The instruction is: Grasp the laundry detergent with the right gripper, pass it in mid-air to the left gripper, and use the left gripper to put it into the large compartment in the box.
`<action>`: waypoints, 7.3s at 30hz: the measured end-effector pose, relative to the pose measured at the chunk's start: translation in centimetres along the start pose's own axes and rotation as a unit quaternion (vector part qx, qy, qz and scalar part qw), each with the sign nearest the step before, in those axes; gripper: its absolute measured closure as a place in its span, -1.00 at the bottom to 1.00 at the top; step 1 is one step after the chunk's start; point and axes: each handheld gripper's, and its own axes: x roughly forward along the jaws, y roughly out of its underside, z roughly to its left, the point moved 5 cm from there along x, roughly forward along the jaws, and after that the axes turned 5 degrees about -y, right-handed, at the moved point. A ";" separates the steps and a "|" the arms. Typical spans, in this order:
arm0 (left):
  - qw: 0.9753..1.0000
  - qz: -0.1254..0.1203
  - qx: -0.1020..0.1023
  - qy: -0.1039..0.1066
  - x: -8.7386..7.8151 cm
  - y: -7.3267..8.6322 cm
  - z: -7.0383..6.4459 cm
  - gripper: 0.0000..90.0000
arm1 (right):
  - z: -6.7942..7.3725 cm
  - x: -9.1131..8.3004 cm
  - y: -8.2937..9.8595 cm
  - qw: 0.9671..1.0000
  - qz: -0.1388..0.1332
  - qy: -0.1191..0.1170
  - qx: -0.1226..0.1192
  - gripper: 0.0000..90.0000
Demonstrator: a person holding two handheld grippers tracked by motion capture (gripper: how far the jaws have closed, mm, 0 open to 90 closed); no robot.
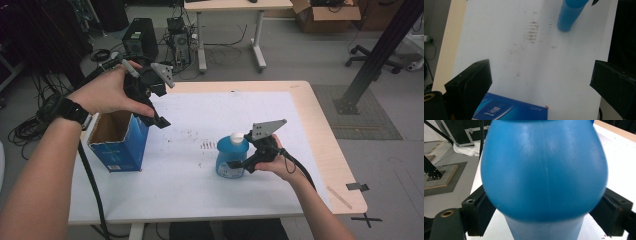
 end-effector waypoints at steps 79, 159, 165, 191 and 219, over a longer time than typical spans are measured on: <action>1.000 -0.007 0.019 -0.013 -2.4 -1.9 -0.3 -0.91 | -0.6 -1.9 -7.5 0.998 0.034 -0.025 -0.051 -0.07; 0.995 -0.003 0.077 0.056 3.5 -8.5 -3.7 -0.51 | 0.8 1.9 -12.5 0.993 0.059 -0.057 -0.080 -0.06; 0.995 0.005 0.080 0.055 3.7 -8.6 -3.7 -0.42 | 0.7 2.0 -12.4 0.993 0.061 -0.056 -0.081 -0.06; 0.997 0.028 0.036 0.057 2.2 -8.4 -2.5 -0.15 | 0.0 1.9 -12.0 0.995 0.069 -0.055 -0.045 -0.64; 0.883 0.105 -0.431 -0.154 -9.6 2.7 8.7 -0.15 | -6.0 -8.3 -2.9 0.956 0.271 0.105 0.048 -0.86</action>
